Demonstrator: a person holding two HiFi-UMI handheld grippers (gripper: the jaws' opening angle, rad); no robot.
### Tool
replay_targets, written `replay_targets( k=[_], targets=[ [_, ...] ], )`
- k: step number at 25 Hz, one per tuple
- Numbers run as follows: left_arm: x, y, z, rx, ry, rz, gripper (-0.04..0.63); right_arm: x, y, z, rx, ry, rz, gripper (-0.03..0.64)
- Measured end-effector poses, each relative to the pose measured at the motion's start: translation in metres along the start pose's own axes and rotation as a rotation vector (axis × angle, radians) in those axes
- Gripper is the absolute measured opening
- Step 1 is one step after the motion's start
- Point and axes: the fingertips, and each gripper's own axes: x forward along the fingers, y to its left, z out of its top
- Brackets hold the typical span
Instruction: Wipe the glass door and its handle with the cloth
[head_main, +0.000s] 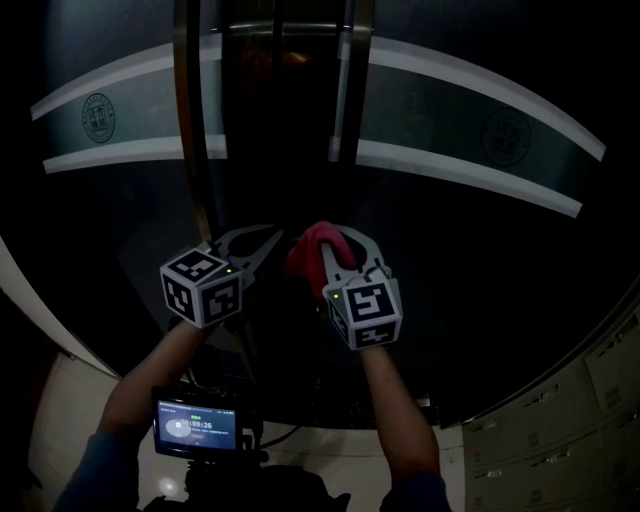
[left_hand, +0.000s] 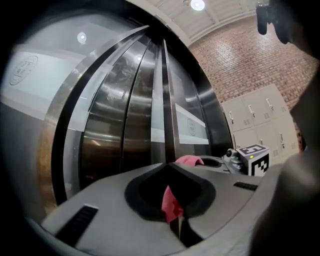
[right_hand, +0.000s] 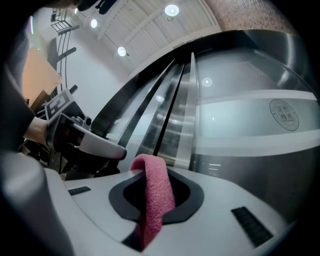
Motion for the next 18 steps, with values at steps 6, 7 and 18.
replay_targets(
  k=[6, 7, 18],
  targets=[
    [-0.028, 0.025, 0.026, 0.062, -0.003, 0.071, 0.012, 0.027, 0.045, 0.084, 0.018, -0.158, 0.163, 0.028],
    [-0.037, 0.034, 0.033, 0.063, -0.005, 0.091, 0.012, 0.034, 0.051, 0.101, 0.017, -0.175, 0.198, 0.028],
    [-0.144, 0.126, 0.126, 0.090, -0.073, 0.243, 0.012, 0.152, 0.087, 0.353, -0.103, -0.390, 0.354, 0.028]
  ],
)
